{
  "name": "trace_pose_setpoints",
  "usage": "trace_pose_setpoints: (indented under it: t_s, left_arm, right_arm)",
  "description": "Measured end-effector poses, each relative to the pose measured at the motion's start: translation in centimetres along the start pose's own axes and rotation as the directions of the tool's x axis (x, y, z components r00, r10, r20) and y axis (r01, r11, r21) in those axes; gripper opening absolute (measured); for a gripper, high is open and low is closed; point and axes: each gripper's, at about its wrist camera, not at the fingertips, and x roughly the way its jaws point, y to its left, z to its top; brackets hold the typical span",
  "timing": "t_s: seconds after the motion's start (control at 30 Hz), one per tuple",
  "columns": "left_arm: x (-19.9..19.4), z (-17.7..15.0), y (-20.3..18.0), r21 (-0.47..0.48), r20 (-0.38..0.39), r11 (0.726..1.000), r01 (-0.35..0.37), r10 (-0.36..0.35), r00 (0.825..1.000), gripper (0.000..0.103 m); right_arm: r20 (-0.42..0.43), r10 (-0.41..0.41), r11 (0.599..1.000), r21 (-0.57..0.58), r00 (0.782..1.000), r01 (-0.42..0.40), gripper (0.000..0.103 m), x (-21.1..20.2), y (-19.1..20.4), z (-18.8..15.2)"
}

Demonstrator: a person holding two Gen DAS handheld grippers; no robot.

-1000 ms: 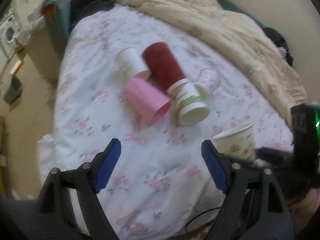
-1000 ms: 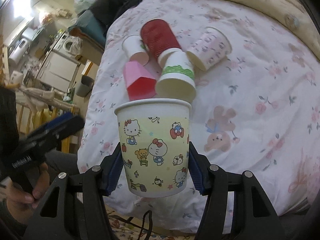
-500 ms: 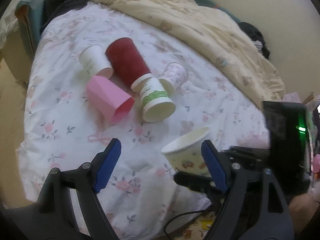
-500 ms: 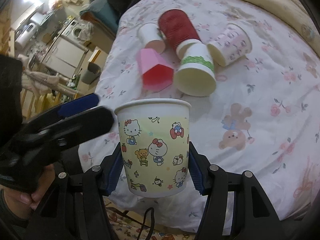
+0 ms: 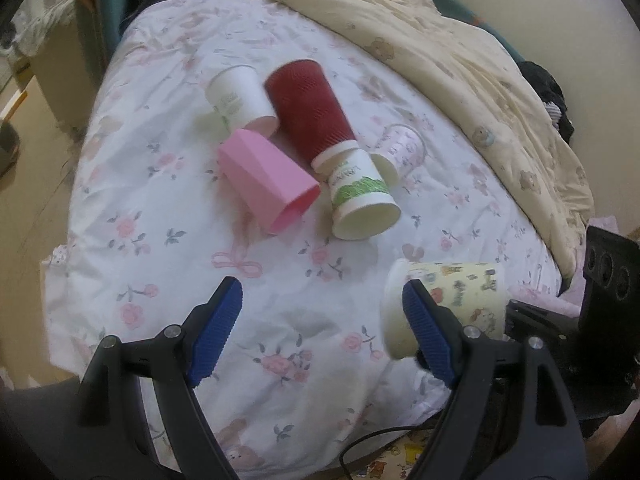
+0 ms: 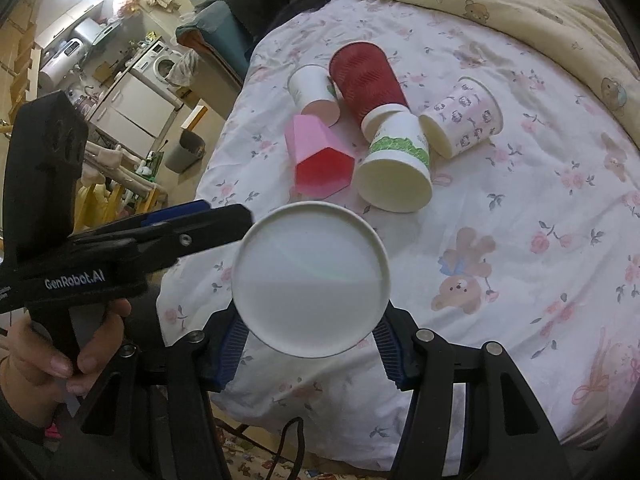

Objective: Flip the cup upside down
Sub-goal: 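Lower the cream cup onto the sheet and open the right tool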

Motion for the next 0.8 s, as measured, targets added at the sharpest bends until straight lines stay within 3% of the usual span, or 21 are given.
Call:
trace_pose_setpoints:
  t_s: [0.1,0.2,0.33,0.4,0.5,0.7,0.8]
  left_arm:
    - [-1.2,-0.4,1.5,-0.016,0.034,0.995,-0.094,0.094,0.995,0.080]
    - [-2.2,-1.6,3.4,-0.053,0.056,0.977,-0.207,0.210,0.976,0.080]
    - [-2.7,-2.3,5.2,-0.091,0.041,0.971,-0.220,0.225,0.974,0.080]
    - [-2.8,-2.5,5.9,-0.103,0.035,0.966,-0.239,0.243,0.969,0.094]
    - [-3.2,-2.5,6.4,-0.127,0.050,0.965,-0.230,0.238,0.970,0.095]
    - [-3.0,-2.2,6.7,-0.141,0.036,0.963,-0.231,0.238,0.970,0.098]
    - [-3.0,-2.4,6.8,-0.141,0.032,0.963,-0.230,0.236,0.971,0.103]
  right_arm:
    - [0.008,-0.064,0.998,-0.019,0.998,0.064,0.059,-0.4,-0.1,0.2]
    - [-0.047,-0.088,0.996,-0.038,0.995,0.086,0.059,0.4,-0.2,0.9]
    - [-0.142,-0.142,0.987,-0.095,0.980,0.129,0.059,3.1,0.3,2.5]
    - [-0.194,-0.164,0.982,-0.121,0.967,0.142,0.059,5.1,0.7,3.3]
    - [-0.243,-0.200,0.973,-0.162,0.949,0.163,0.059,7.9,1.5,4.3]
    - [-0.286,-0.319,0.931,-0.272,0.904,0.242,0.060,12.6,2.9,5.0]
    - [-0.287,-0.340,0.920,-0.297,0.896,0.254,0.063,13.4,3.2,5.0]
